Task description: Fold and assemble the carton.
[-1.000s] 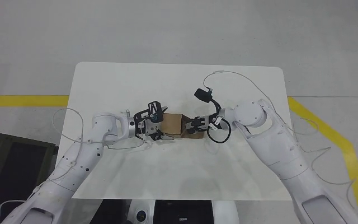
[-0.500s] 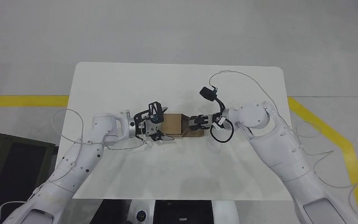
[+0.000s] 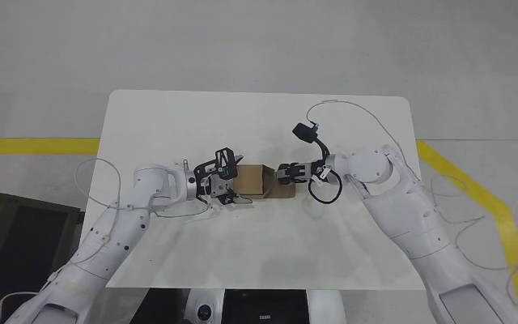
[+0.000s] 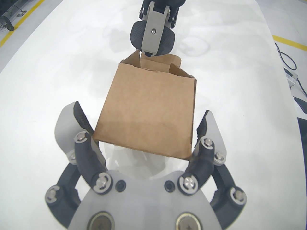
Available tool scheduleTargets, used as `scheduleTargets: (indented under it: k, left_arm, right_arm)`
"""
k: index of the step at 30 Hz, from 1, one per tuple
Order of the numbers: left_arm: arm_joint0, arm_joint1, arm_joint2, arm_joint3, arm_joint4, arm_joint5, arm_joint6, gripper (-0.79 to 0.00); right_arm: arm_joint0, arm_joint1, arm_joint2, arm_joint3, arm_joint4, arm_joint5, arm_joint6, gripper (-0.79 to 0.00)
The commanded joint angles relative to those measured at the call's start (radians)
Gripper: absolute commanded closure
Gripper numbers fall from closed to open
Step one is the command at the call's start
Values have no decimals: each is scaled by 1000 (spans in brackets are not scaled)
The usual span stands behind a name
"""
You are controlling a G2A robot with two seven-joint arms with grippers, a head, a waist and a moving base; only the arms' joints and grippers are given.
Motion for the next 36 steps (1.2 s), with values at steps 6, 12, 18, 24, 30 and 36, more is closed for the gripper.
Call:
scheduleTargets:
  k: [6, 12, 18, 24, 30, 36]
  left_arm:
    - [1, -2, 0, -2, 4, -1, -4, -785]
    - [2, -4, 1, -4, 8, 2, -9, -785]
    - [5, -6, 1, -4, 10, 5, -12, -785]
    - [6, -7, 0, -5, 13, 6, -18, -785]
    - [9, -9, 1, -7, 15, 5, -24, -785]
    - [11, -10, 0, -8, 18, 5, -27, -785]
  right_arm:
    - [29, -17, -53, 53, 30, -46, 20, 0]
    - [41, -31, -85, 73, 56, -45, 17, 0]
    - [47, -43, -105, 94, 95, -47, 3, 0]
    - [66, -59, -131, 133, 138, -49, 15, 0]
    - [85, -76, -154, 190, 192, -71, 33, 0]
    - [105, -91, -175, 233, 213, -88, 29, 0]
